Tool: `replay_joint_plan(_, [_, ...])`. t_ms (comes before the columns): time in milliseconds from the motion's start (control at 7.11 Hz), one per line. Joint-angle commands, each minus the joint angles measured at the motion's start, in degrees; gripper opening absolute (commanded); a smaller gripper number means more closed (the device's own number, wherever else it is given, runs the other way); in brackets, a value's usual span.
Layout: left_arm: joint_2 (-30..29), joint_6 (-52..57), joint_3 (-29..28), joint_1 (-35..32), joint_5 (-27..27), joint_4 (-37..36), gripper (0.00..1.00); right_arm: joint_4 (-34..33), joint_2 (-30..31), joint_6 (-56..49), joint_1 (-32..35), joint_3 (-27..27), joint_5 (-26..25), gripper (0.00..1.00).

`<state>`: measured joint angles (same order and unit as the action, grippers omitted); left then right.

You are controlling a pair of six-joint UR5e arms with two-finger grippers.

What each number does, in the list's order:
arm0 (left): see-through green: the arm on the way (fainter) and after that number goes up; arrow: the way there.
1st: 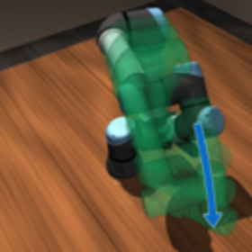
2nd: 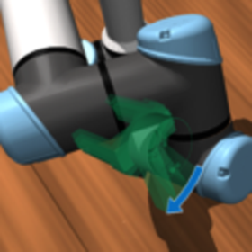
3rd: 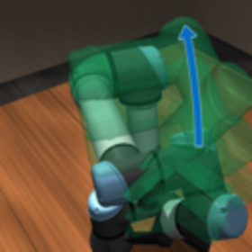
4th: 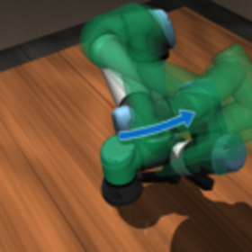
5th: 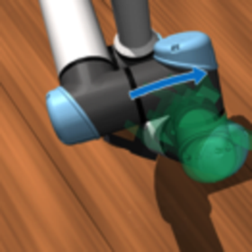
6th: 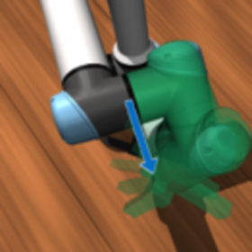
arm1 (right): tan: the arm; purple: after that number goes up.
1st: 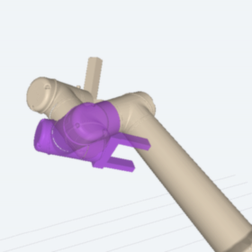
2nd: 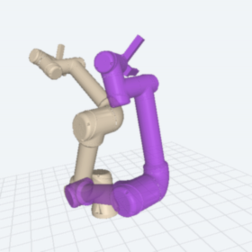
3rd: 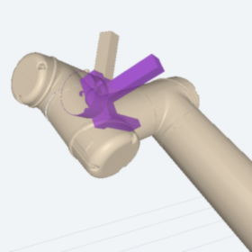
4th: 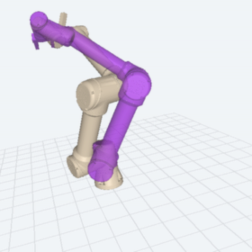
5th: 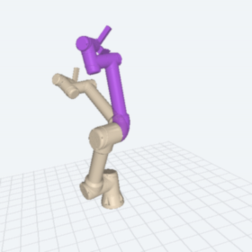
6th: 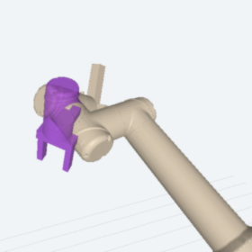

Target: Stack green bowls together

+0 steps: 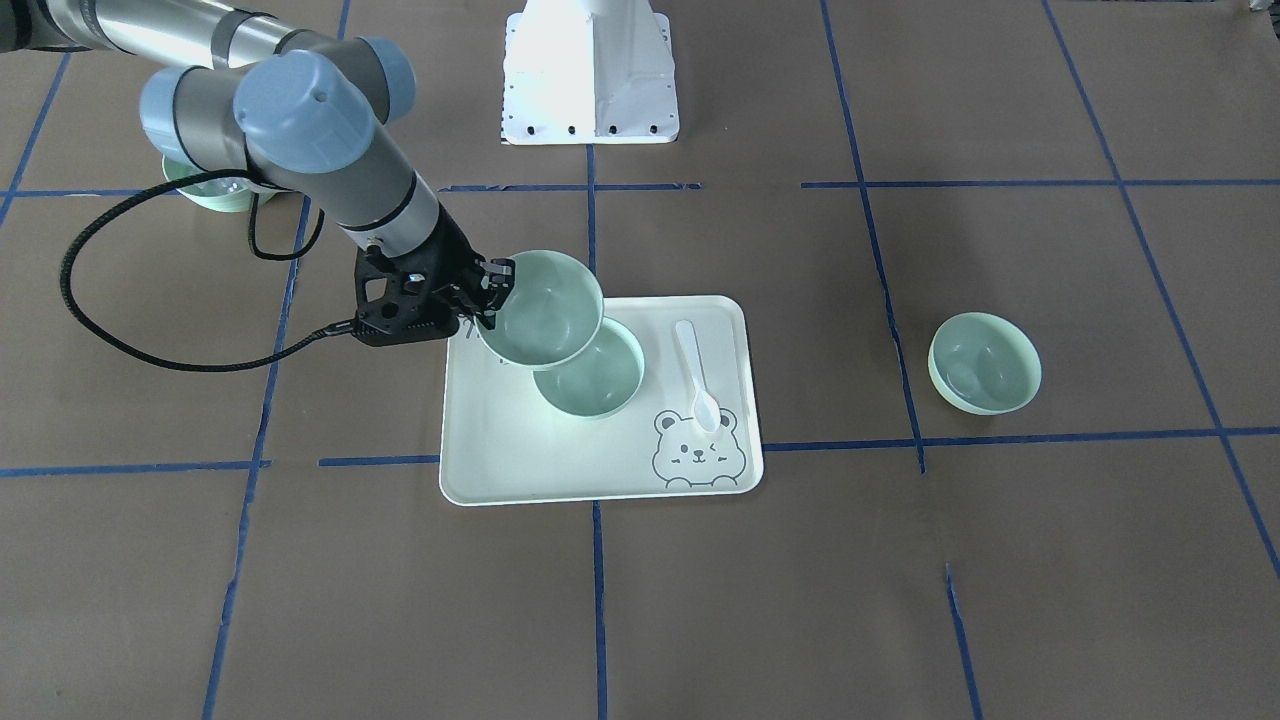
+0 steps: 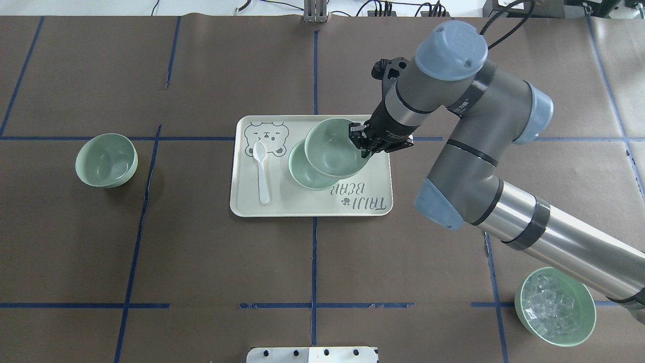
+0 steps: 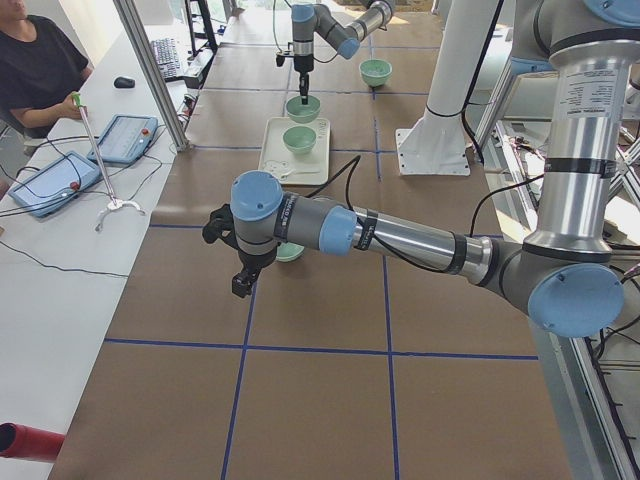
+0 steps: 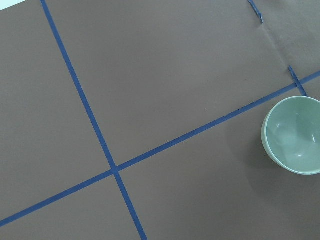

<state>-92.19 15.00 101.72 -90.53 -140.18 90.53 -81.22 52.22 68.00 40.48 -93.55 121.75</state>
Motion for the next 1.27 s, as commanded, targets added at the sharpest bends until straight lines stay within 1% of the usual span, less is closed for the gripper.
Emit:
replay_joint_plan(0, [0.0,0.0,0.1,0.0,0.3,0.0,1.0,3.3,-2.3,5.1,-1.4,5.1,-2.2,0.0])
replay_joint_plan(141, [0.0,0.0,0.2,0.0,0.3,0.0,1.0,8.0,-2.3,7.9,-2.8,7.0,-2.7,0.0])
replay_joint_plan(281, [0.0,0.0,0.1,0.0,0.4,0.0,1.0,10.1,-2.4,9.3,-3.6,7.9,-3.7,0.0])
replay_joint_plan(1126, [0.3,0.0,0.4,-0.1,0.1,0.0,1.0,10.1,-2.4,9.5,-3.9,8.9,-5.1,0.0])
